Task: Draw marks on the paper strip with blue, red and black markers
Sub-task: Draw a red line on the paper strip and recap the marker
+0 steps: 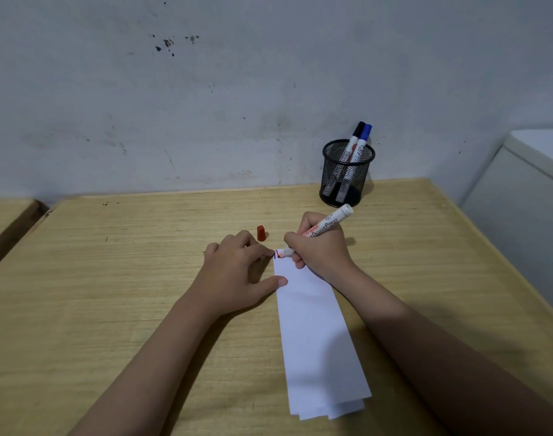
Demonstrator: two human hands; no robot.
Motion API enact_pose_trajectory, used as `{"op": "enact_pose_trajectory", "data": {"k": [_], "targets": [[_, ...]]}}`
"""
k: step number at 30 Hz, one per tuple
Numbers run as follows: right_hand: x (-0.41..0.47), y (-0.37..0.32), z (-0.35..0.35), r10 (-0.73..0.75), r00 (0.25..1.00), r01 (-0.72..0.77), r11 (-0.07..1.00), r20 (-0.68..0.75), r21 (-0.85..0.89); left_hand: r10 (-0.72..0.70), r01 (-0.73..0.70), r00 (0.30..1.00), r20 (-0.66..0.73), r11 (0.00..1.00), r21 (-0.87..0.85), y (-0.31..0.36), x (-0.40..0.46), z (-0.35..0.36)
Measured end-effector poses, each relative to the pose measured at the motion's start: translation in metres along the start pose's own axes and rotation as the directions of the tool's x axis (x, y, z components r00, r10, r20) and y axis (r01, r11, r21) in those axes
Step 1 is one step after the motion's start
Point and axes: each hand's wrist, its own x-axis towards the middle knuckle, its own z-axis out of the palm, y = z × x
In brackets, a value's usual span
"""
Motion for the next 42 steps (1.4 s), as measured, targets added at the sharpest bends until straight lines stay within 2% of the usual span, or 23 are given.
{"op": "enact_pose_trajectory", "data": {"k": [6, 11, 15, 18, 22, 25, 27, 29, 32, 35, 37, 42], "targets": [[-0.001, 0.003, -0.001, -0.018, 1.0, 0.019, 1.0, -0.021, 0.022, 0.006, -0.006, 1.0, -0.007, 1.0, 0.009, 0.0, 0.0, 0.0], [-0.002, 0.004, -0.002, -0.033, 0.997, 0.044, 0.985, -0.07, 0.168, 0.006, -0.006, 1.0, -0.017, 1.0, -0.02, 0.0, 0.0, 0.002], [-0.002, 0.005, -0.001, -0.023, 0.998, 0.037, 0.974, -0.062, 0.225, -0.061, 0.022, 0.983, -0.173, 0.976, -0.216, -0.001, 0.004, -0.001], [-0.003, 0.003, -0.002, -0.002, 0.998, 0.016, 0.97, -0.056, 0.243, -0.09, 0.007, 0.946, -0.313, 0.967, -0.256, -0.001, 0.016, -0.004], [-0.005, -0.003, -0.003, 0.042, 0.998, -0.028, 0.956, -0.042, 0.293, -0.041, 0.006, 0.984, -0.171, 0.979, -0.203, 0.0, 0.035, -0.005], [-0.007, -0.012, -0.006, 0.055, 0.998, -0.044, 0.947, -0.026, 0.319, -0.095, 0.066, 0.986, -0.14, 0.977, -0.201, 0.004, 0.04, -0.005], [-0.01, -0.02, -0.011, 0.015, 1.0, -0.007, 0.954, -0.023, 0.299, -0.24, 0.163, 0.958, -0.156, 0.905, -0.393, 0.009, 0.038, -0.01], [-0.014, -0.031, -0.018, -0.047, 0.998, 0.057, 0.953, -0.041, 0.299, -0.369, 0.198, 0.922, -0.112, 0.702, -0.685, 0.014, 0.033, -0.021], [-0.024, -0.048, -0.027, -0.104, 0.991, 0.126, 0.919, -0.079, 0.372, -0.372, 0.124, 0.927, -0.046, 0.42, -0.899, 0.022, 0.023, -0.039], [-0.037, -0.064, -0.032, -0.158, 0.982, 0.184, 0.907, -0.099, 0.378, -0.324, 0.09, 0.946, 0.002, 0.255, -0.963, 0.035, 0.014, -0.052], [-0.046, -0.072, -0.034, -0.192, 0.976, 0.217, 0.906, -0.105, 0.363, -0.295, 0.079, 0.955, 0.015, 0.206, -0.975, 0.044, 0.009, -0.057], [-0.059, -0.083, -0.039, -0.231, 0.966, 0.256, 0.902, -0.114, 0.348, -0.225, 0.059, 0.974, 0.005, 0.231, -0.971, 0.063, -0.002, -0.065]]}}
